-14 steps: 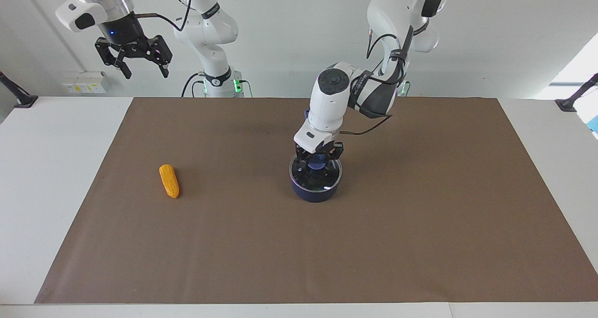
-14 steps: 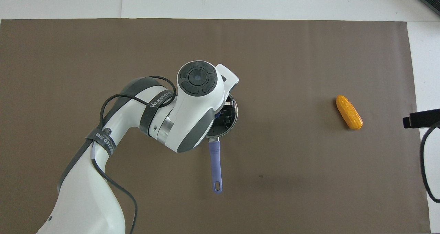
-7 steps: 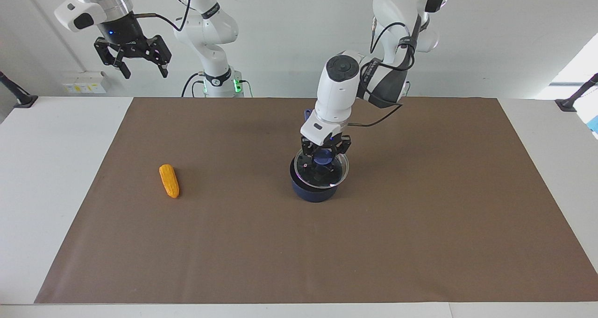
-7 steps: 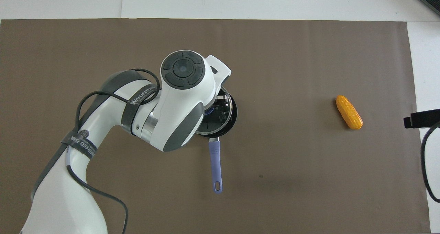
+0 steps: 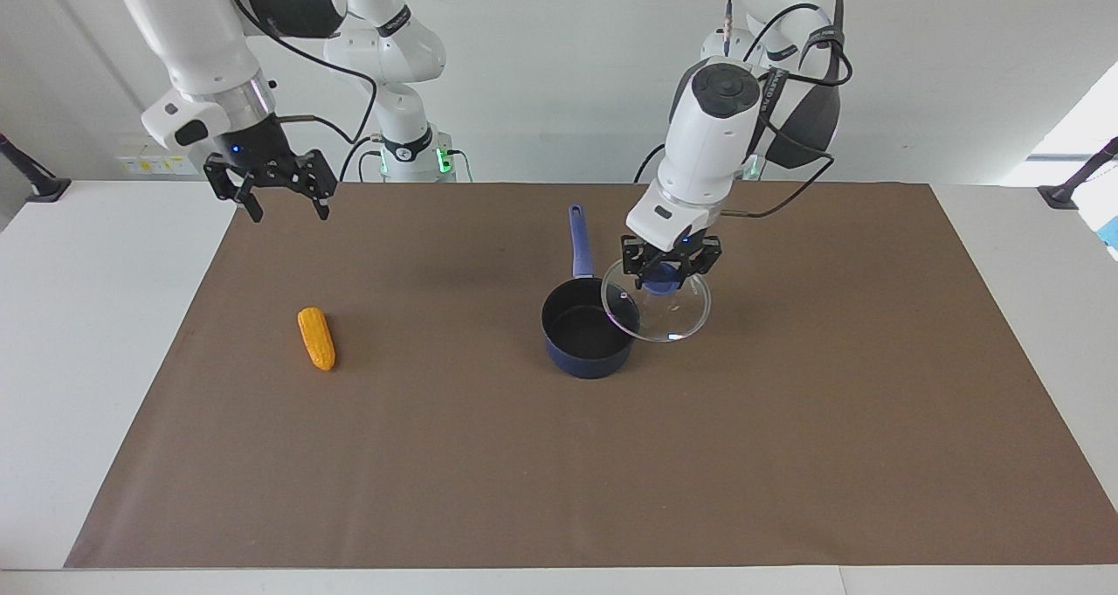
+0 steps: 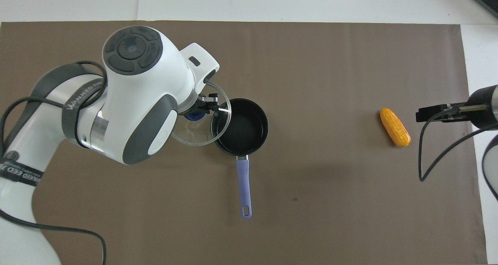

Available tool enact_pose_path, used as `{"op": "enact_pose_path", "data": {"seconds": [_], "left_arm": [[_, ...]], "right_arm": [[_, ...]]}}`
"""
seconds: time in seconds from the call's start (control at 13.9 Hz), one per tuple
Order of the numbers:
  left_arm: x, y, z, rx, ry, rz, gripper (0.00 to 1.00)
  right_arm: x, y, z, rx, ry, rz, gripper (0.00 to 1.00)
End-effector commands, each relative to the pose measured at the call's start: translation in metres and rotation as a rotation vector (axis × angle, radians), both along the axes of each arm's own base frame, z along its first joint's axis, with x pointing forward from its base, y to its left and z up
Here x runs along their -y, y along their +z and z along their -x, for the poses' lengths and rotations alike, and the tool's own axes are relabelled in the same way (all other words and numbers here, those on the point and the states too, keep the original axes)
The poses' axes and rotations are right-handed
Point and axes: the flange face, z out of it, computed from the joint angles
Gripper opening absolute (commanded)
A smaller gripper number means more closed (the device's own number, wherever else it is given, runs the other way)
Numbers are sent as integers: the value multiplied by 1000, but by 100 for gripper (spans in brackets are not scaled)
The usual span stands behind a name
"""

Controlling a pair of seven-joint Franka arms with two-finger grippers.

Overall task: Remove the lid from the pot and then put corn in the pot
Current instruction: 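Lift the glass lid with the left gripper while the right gripper reaches the corn, then set the glass lid down beside the pot with the left gripper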

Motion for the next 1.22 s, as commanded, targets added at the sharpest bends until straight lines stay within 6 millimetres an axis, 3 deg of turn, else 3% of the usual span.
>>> {"op": "enact_pose_path", "data": {"seconds": [0.0,0.22,0.58,0.94,1.15], "left_arm": [[-35,18,-2,-20,-57,1,0],[-73,29,-10,-23,-102,0,0],[-145,38,-20,-56,-177,-6,0],[-223,27,-24,-77,-234,2,0],[-243,13,-13,-62,-254,3,0]], "right_arm": [[1,-57,-22,-16,31,18,100],[2,-121,-36,-23,121,27,100],[13,-180,-51,0,368,51,100],[73,-264,-44,-36,572,51,100],[76,-275,-39,-36,571,47,100]]}}
